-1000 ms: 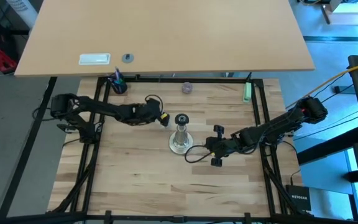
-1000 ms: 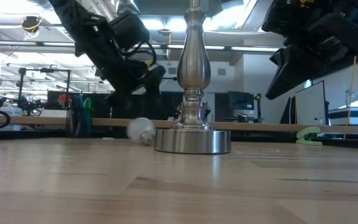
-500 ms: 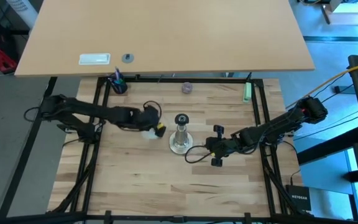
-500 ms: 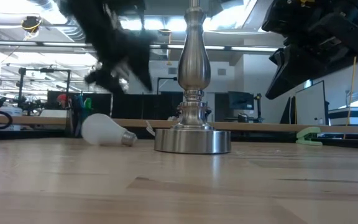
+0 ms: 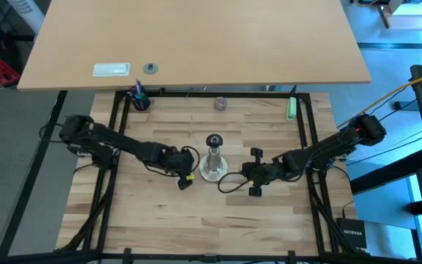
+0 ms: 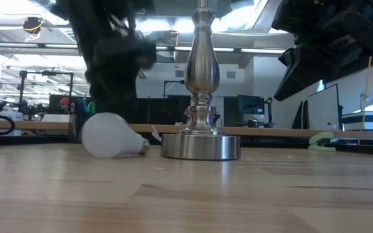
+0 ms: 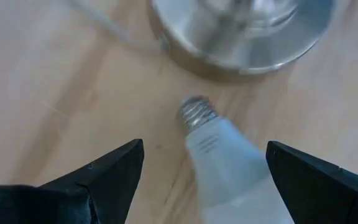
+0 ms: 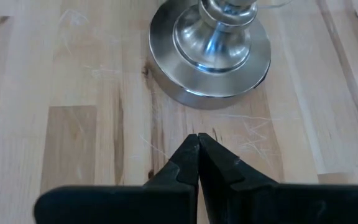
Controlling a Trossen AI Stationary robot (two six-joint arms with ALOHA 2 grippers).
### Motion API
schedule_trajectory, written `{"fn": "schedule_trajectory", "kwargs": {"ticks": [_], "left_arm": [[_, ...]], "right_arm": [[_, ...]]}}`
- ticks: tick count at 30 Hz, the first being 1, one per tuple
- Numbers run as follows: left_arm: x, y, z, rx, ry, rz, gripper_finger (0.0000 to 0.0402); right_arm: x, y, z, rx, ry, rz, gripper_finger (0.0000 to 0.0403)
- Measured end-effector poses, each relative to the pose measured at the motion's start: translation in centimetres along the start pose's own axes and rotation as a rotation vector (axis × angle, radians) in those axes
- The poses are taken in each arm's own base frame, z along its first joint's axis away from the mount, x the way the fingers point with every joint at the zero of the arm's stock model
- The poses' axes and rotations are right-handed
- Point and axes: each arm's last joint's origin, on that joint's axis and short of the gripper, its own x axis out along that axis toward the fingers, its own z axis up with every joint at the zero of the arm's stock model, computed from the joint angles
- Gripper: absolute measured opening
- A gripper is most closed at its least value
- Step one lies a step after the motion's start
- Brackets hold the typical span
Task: Screw lightbulb
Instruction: Insert the lightbulb into the silver lamp
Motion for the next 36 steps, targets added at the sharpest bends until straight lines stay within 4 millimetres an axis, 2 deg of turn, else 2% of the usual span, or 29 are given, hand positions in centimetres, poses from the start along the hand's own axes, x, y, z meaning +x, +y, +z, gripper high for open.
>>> {"fn": "schedule_trajectory", "kwargs": {"ticks": [2, 5, 10, 14, 17, 21, 25, 28, 30, 33, 36], "left_arm": [[0.9, 0.1, -0.2, -0.021, 0.045, -0.007, 0.0327], [1.2, 0.2, -0.2, -0.032, 0.064, -0.013, 0.0327], [0.1, 0.7, 0.1, -0.044, 0.048, -0.011, 0.0327], [-0.5, 1.0, -0.3, -0.039, 0.103, 0.013, 0.0327], [-2.2, 0.4, 0.5, -0.056, 0.115, 0.014, 0.0327], [-4.8, -2.2, 1.0, -0.042, 0.071, -0.045, 0.0327], [-4.8, -4.4, -1.6, -0.011, 0.137, -0.046, 0.0327], [-4.4, -4.9, -4.0, -0.006, 0.243, 0.071, 0.0327], [-4.4, -4.8, -5.1, 0.005, 0.248, 0.187, 0.0327], [-4.1, -5.0, -5.9, 0.048, 0.188, 0.296, 0.0327], [-3.8, -4.9, -5.8, 0.065, 0.132, 0.351, 0.0327]], "right_arm": [[0.0, 0.0, 0.0, 0.0, 0.0, 0.0, 0.001], [0.0, 0.0, 0.0, 0.001, 0.0, 0.0, 0.001], [0.0, 0.0, 0.0, 0.001, 0.0, 0.0, 0.001], [0.0, 0.0, 0.0, 0.001, 0.0, 0.0, 0.001], [0.0, 0.0, 0.0, 0.001, 0.0, 0.0, 0.001], [0.0, 0.0, 0.0, 0.0, -0.001, 0.0, 0.001], [0.0, 0.0, 0.0, 0.0, 0.0, 0.0, 0.001], [0.0, 0.0, 0.0, 0.0, -0.001, 0.0, 0.001], [0.0, 0.0, 0.0, -0.001, 0.0, 0.0, 0.001], [0.0, 0.0, 0.0, -0.001, -0.001, -0.001, 0.001], [0.0, 0.0, 0.0, -0.001, -0.001, -0.001, 0.001]]}}
